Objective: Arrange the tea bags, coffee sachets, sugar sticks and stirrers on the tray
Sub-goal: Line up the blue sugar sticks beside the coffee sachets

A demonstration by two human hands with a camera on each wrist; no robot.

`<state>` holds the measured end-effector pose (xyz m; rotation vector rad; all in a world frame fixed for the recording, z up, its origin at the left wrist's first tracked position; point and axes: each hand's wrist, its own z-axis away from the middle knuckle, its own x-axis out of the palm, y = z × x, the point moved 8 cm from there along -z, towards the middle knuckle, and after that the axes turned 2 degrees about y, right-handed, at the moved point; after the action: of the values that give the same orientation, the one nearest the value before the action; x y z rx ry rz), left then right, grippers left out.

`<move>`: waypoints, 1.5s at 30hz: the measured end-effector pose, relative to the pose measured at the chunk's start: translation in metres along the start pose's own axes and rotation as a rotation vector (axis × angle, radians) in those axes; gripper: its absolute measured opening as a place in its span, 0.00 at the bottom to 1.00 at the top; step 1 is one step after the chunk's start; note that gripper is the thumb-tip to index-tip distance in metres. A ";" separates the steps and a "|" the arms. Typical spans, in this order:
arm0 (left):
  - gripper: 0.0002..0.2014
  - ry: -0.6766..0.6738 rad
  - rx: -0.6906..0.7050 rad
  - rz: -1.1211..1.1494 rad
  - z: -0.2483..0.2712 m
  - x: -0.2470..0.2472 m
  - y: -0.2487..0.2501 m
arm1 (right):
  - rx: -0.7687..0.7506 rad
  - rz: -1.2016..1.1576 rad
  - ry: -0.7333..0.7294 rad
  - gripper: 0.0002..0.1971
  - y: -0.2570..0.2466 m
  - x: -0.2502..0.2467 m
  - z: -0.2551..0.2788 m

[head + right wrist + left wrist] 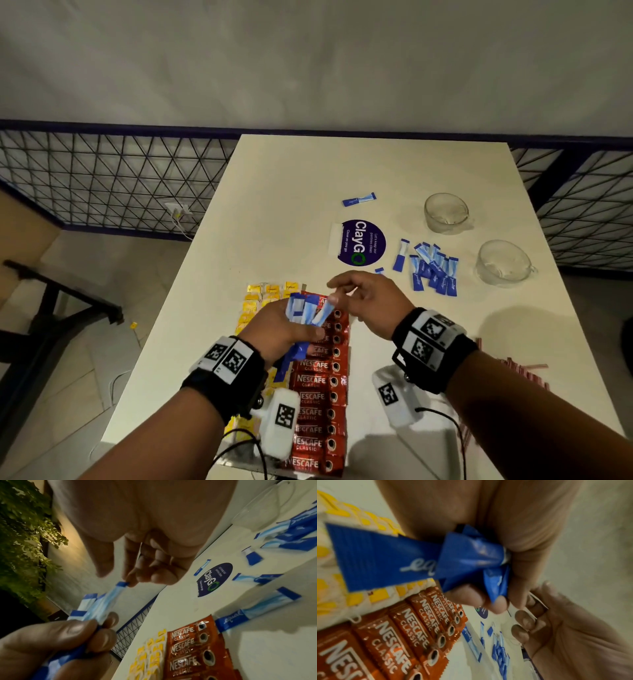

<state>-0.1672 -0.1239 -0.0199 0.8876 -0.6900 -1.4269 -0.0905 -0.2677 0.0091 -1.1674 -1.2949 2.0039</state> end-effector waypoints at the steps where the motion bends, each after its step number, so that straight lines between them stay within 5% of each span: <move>1: 0.12 -0.022 0.000 0.004 0.000 0.003 0.003 | -0.002 0.010 -0.009 0.01 -0.001 -0.001 0.001; 8: 0.18 0.100 0.042 0.105 -0.003 -0.008 0.011 | 0.207 -0.240 0.150 0.07 0.030 -0.033 0.017; 22: 0.09 0.201 0.203 0.005 -0.013 0.013 0.039 | 0.258 -0.433 0.291 0.10 0.036 -0.055 0.041; 32: 0.11 0.226 0.247 -0.344 -0.020 0.009 0.038 | 0.478 -0.319 0.413 0.10 0.100 -0.055 0.047; 38: 0.06 0.257 0.163 -0.367 -0.012 -0.025 0.011 | 0.649 -0.024 0.319 0.15 0.145 -0.040 0.046; 42: 0.08 0.265 0.144 -0.353 -0.005 -0.036 0.002 | 0.608 0.220 0.306 0.14 0.133 -0.041 0.039; 45: 0.08 0.272 0.122 -0.330 -0.001 -0.042 -0.003 | 0.429 0.436 0.288 0.06 0.108 -0.046 0.037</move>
<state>-0.1699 -0.0824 -0.0182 1.3106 -0.4412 -1.5241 -0.0925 -0.3680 -0.0629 -1.5340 -0.4612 2.1540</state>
